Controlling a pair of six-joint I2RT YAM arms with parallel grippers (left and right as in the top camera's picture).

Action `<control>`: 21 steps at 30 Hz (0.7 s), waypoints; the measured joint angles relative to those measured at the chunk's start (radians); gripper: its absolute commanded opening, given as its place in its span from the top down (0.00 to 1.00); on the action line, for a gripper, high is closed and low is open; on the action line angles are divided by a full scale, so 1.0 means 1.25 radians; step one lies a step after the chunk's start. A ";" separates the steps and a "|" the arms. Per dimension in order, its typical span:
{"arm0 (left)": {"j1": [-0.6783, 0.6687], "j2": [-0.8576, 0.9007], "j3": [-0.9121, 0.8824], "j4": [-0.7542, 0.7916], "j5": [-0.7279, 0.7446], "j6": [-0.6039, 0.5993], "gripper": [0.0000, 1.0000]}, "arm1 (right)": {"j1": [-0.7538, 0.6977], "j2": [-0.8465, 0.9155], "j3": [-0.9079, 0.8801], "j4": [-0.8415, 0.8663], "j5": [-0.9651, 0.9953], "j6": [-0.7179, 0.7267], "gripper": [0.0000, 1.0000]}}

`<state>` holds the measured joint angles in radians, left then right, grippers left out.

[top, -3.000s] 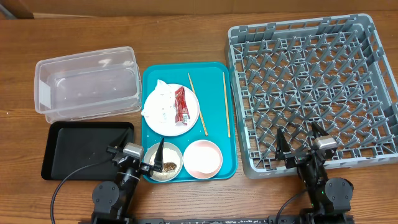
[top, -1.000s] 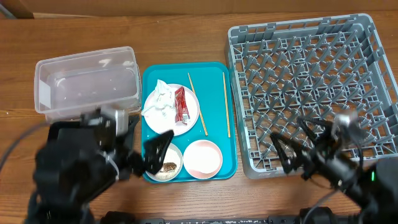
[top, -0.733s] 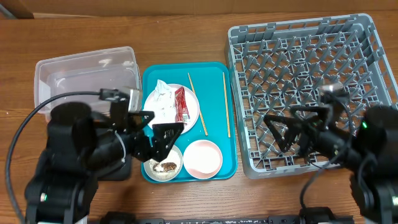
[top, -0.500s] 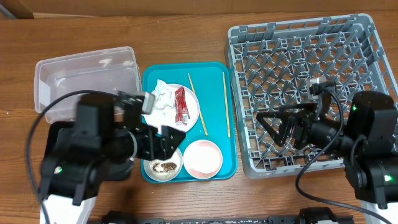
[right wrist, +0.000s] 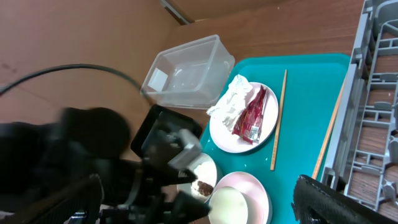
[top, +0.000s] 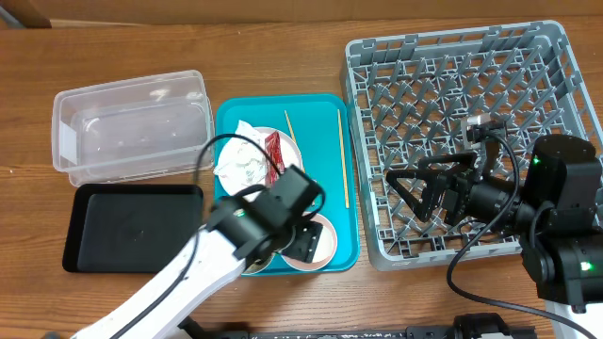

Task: Sort waste into correct bins and load items into the dishwasher
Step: 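Reach the left gripper to the white cup on the teal tray and grasp it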

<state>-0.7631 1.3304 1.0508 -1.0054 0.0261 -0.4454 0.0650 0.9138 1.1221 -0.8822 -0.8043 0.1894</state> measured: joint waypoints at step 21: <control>0.004 0.188 -0.002 0.059 -0.027 -0.022 0.96 | 0.000 0.000 0.000 0.000 0.000 0.000 0.00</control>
<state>-0.7582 1.5658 1.0485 -0.9321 -0.0074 -0.4725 0.0650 0.9138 1.1221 -0.8825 -0.8043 0.1894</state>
